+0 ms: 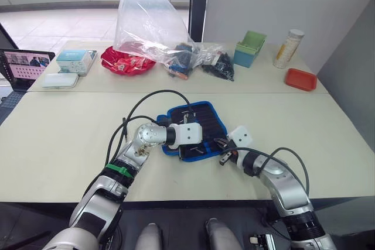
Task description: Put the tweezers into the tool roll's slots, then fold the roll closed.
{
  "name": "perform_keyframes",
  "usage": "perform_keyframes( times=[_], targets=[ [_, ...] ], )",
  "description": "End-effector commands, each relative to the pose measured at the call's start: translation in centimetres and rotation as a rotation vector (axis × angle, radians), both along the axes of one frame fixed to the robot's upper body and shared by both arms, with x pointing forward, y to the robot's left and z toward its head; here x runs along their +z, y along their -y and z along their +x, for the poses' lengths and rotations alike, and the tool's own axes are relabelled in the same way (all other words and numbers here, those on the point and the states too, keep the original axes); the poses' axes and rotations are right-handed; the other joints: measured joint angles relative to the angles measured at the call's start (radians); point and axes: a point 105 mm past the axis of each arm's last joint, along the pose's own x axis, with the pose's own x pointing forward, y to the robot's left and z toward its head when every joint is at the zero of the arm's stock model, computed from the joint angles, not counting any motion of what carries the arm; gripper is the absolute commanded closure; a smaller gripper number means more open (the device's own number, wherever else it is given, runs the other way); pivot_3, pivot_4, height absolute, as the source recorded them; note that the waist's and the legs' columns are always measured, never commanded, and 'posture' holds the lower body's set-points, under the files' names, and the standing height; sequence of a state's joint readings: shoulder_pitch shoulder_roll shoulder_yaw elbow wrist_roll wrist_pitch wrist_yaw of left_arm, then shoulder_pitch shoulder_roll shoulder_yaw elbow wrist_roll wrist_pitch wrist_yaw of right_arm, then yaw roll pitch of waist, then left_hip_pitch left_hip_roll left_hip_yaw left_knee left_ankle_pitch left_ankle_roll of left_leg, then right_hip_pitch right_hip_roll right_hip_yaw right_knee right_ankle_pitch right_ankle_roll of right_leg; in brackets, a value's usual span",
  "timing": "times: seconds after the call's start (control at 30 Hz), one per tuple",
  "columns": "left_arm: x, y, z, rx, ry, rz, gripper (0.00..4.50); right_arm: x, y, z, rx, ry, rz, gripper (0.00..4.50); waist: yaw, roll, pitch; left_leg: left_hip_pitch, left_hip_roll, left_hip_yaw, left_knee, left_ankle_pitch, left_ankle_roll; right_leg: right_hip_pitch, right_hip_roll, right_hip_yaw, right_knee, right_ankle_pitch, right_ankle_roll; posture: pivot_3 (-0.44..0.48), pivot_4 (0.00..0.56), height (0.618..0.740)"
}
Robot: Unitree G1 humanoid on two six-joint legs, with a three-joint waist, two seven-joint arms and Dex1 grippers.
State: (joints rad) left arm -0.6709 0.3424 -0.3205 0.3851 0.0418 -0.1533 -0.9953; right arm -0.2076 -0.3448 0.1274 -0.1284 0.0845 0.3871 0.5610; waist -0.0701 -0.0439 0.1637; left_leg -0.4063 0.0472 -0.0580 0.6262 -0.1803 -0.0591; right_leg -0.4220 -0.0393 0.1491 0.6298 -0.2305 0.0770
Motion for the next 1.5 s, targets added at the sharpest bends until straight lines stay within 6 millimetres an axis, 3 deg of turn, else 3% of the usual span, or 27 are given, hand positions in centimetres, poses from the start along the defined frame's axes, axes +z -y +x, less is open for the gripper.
perform_keyframes(
  times=[0.03,0.2,0.43,0.7,0.9,1.0,1.37,1.5],
  targets=[
    [2.0,-1.5,-0.5,0.007,-0.087,-0.108,3.94,-1.6,0.5,-0.3,-0.021,-0.066,-0.017,4.50,-0.002,0.000,0.000,0.000,0.000,0.000,0.000,0.000,0.000,0.000,0.000,0.000,0.000,0.000,0.000,0.000,0.150,0.733],
    [2.5,-4.3,-0.6,0.050,-0.202,-0.138,2.35,-1.5,-0.1,0.1,0.000,-0.063,-0.012,4.50,-0.002,0.000,0.000,0.001,0.000,0.000,0.001,0.000,0.000,0.000,0.000,0.000,0.001,0.000,0.000,0.000,0.150,0.733],
    [3.5,-7.3,0.7,0.133,-0.285,-0.175,0.02,-1.5,-0.3,0.4,0.012,-0.062,-0.013,4.50,-0.001,0.000,0.000,0.001,0.000,0.000,0.002,0.000,0.000,0.001,0.000,0.000,0.001,0.000,0.000,0.000,0.150,0.733],
    [0.8,-9.2,1.2,0.140,-0.375,0.012,0.02,-1.5,-0.3,0.4,0.005,-0.059,-0.009,4.50,-0.002,0.000,0.000,0.001,0.000,0.000,0.001,0.000,0.000,0.000,0.000,0.000,0.001,0.000,0.000,0.000,0.150,0.733],
    [0.4,-8.5,1.3,0.079,-0.371,0.062,0.02,-1.5,-0.1,0.4,-0.005,-0.056,-0.009,4.50,-0.001,0.000,0.000,0.001,0.000,0.000,0.001,0.000,0.000,0.000,0.000,0.000,0.000,0.000,-0.001,0.000,0.150,0.733],
    [0.2,-8.3,1.2,0.056,-0.382,0.064,0.82,-1.5,-0.1,0.4,-0.010,-0.055,-0.008,4.50,-0.001,0.000,0.000,0.000,0.000,0.000,0.001,0.000,0.000,0.000,0.000,0.000,0.000,0.000,0.000,0.000,0.150,0.733],
    [-0.4,-8.9,1.2,0.062,-0.403,0.104,4.48,-1.4,-0.2,0.5,-0.009,-0.050,-0.006,4.50,-0.001,0.000,0.000,0.001,0.000,0.000,0.001,0.000,0.000,0.000,0.000,0.000,0.001,0.000,0.000,0.000,0.150,0.733],
    [-0.9,-9.0,1.2,0.070,-0.418,0.117,4.48,-1.4,-0.2,0.6,-0.010,-0.049,-0.007,4.50,-0.001,0.000,0.000,0.001,0.000,0.000,0.001,0.000,0.000,0.000,0.000,0.000,0.001,0.000,0.000,0.000,0.150,0.733]
  ],
)
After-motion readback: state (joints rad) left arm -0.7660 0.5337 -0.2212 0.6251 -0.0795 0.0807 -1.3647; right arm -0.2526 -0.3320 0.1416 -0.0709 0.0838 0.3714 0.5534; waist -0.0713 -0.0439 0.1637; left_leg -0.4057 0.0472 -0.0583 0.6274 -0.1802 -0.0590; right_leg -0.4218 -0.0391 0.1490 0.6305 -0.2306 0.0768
